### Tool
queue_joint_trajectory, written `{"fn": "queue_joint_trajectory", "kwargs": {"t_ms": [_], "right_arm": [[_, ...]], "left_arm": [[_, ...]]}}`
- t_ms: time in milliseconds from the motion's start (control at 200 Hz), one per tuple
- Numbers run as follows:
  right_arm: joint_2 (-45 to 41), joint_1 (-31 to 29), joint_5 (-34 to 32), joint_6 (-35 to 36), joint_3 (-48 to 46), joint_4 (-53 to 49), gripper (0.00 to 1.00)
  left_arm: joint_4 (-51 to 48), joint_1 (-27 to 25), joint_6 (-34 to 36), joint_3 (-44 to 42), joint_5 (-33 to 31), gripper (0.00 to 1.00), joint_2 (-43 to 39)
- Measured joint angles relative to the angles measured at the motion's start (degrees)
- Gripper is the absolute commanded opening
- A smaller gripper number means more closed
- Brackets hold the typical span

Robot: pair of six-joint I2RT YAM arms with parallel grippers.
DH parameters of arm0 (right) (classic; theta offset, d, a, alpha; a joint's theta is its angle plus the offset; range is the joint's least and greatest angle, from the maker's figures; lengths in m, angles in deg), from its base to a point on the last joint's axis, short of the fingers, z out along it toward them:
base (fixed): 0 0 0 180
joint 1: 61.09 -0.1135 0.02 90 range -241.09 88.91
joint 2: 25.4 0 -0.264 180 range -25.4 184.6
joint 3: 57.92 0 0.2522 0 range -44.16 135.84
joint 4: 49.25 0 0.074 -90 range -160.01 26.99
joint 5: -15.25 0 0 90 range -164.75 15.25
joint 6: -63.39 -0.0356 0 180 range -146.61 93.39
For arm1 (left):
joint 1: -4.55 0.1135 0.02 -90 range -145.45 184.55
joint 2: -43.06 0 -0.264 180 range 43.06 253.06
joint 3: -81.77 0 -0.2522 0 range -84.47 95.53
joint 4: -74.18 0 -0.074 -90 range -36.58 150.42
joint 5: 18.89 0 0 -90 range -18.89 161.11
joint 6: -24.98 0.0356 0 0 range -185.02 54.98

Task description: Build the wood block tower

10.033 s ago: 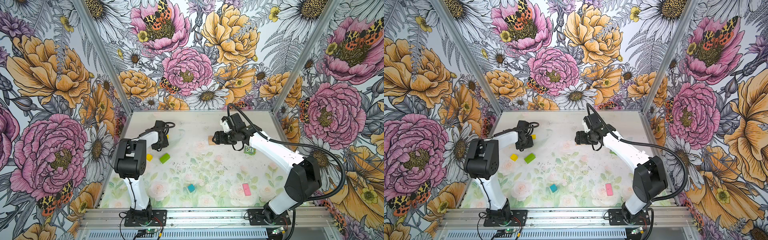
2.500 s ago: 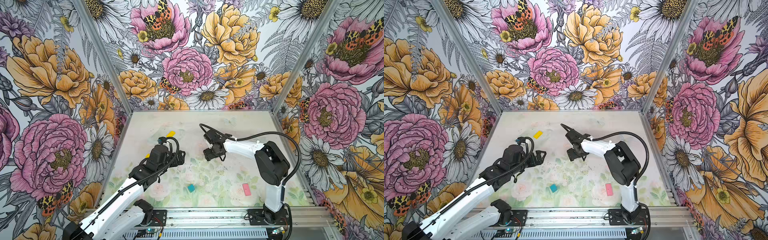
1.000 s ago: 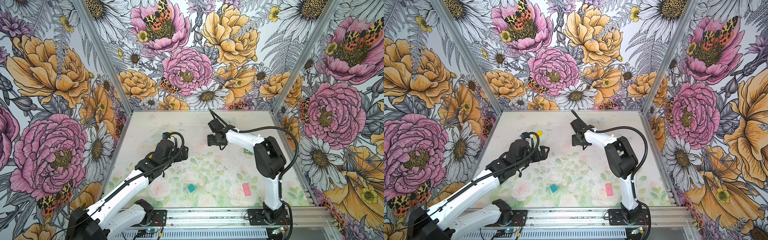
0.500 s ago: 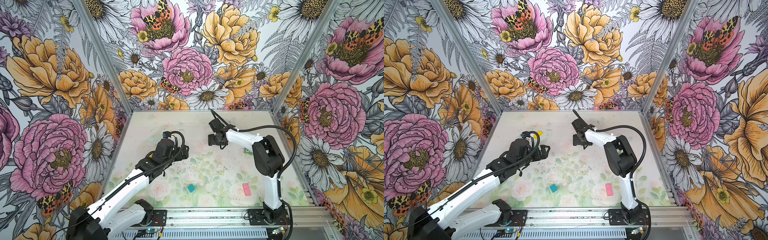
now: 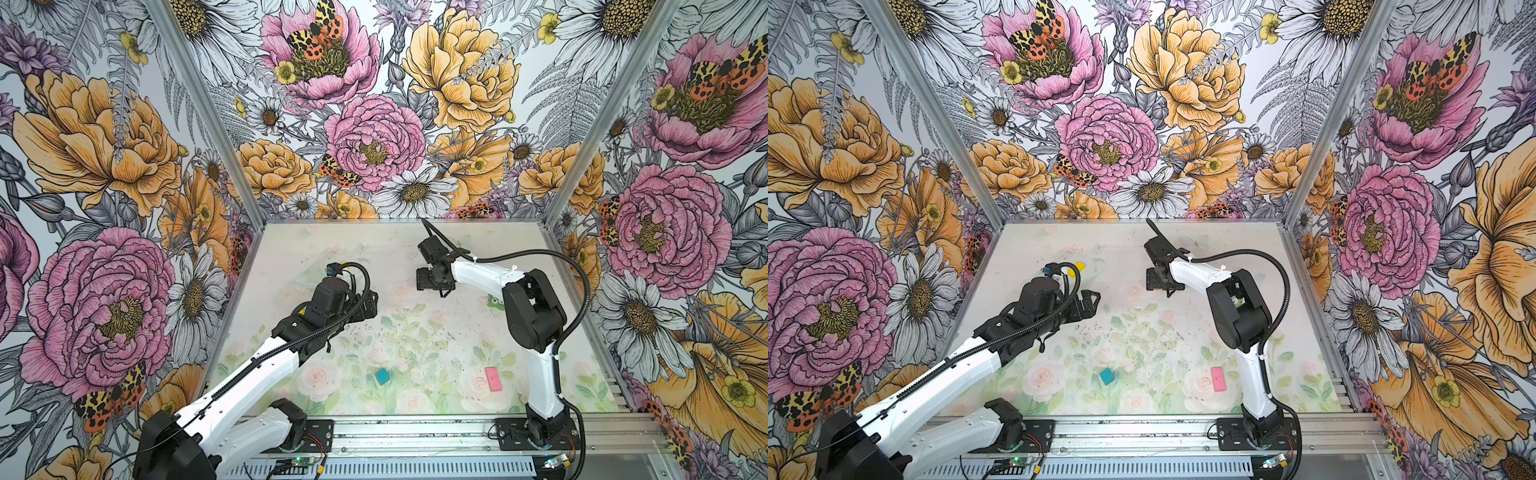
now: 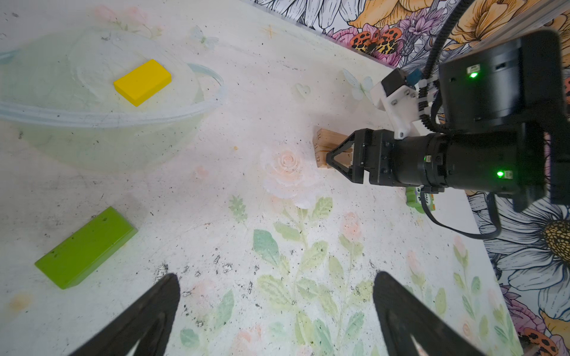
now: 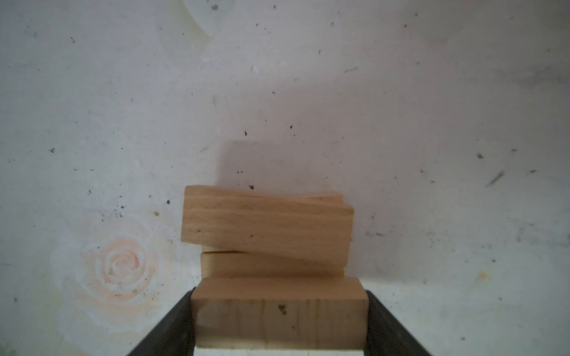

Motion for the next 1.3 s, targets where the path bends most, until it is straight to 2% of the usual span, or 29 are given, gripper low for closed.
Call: {"fn": "queue_joint_trajectory", "kwargs": {"t_ms": [941, 1296], "right_arm": [[1.22, 0.00, 0.72, -0.81, 1.81, -0.07, 0.43], [1.66, 0.00, 0.70, -0.81, 2.34, -0.07, 0.53]], "left_arm": [[0.02, 0.00, 0.00, 0.00, 0.00, 0.99, -0.35], [0.02, 0.20, -0.02, 0.00, 0.02, 0.99, -1.44]]}}
